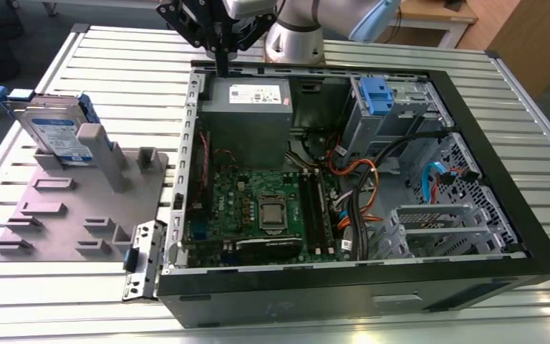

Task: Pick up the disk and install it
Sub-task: 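Reach for the disk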

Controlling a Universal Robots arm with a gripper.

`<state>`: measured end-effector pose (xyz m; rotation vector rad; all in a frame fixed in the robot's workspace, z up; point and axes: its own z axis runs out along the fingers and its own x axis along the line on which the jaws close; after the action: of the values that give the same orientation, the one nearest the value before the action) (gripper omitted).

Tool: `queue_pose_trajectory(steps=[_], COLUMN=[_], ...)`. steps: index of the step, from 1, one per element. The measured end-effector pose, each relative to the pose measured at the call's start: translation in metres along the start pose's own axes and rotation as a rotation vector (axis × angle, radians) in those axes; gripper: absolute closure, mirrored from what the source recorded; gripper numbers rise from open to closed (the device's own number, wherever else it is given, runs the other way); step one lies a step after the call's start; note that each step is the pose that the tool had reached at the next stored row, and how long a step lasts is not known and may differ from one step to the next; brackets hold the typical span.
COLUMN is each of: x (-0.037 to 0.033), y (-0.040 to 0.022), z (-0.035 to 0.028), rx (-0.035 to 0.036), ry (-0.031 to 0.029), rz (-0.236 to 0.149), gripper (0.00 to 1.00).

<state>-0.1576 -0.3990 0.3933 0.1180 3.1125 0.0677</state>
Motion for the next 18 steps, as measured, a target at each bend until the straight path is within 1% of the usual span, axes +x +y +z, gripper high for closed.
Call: queue_pose_trajectory(steps=[10,18], x=[0.0021,0.0061], y=[-0.0002,-0.0005], z=[-0.0001,-0.0002], rx=[0.0000,0.0000], ry=[0.0000,0.0000], rz=[0.000,0.000], gripper=[0.89,0.89])
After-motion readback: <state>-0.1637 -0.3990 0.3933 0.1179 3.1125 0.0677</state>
